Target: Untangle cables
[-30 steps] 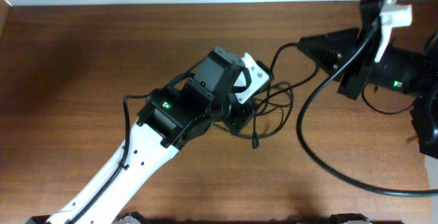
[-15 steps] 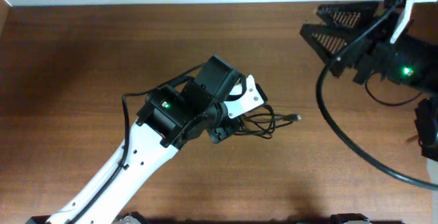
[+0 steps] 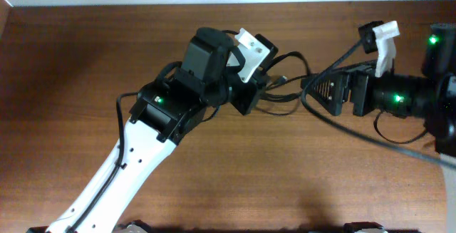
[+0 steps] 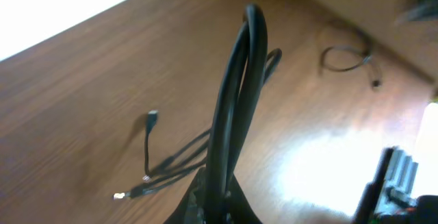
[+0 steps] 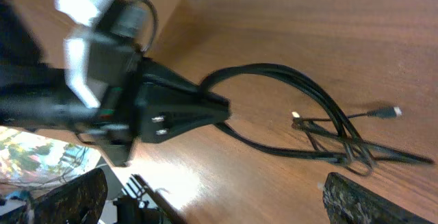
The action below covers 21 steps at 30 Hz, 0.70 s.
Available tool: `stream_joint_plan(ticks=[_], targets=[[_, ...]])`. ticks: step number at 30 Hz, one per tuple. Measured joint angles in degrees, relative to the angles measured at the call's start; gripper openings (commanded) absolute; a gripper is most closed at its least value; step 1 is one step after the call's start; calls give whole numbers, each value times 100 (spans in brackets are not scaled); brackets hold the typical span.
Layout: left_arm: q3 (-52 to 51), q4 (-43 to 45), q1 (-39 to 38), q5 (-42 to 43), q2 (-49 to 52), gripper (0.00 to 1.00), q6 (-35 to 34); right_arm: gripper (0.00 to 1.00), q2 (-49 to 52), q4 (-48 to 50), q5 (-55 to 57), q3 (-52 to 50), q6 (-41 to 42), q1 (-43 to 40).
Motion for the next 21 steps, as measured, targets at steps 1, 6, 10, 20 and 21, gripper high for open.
stream_joint_plan(ticks=[1,6,10,20,21], targets=[[0,83,-2,308,0,0,-24,84,177,-42,87,-2,-66,0],[-4,645,-4,734,0,0,-452,84,774,-417,149,-2,-109,0],[-4,1047,-4,776,0,0,-951,84,828,-457,264,-2,-105,0],[-4,1370,-4,1545,0,0,-1502,85,942,-498,2977,-2,245,0],[-4,1464,-4,1749,0,0,-1519,85,990,-463,3261,-2,304,0]])
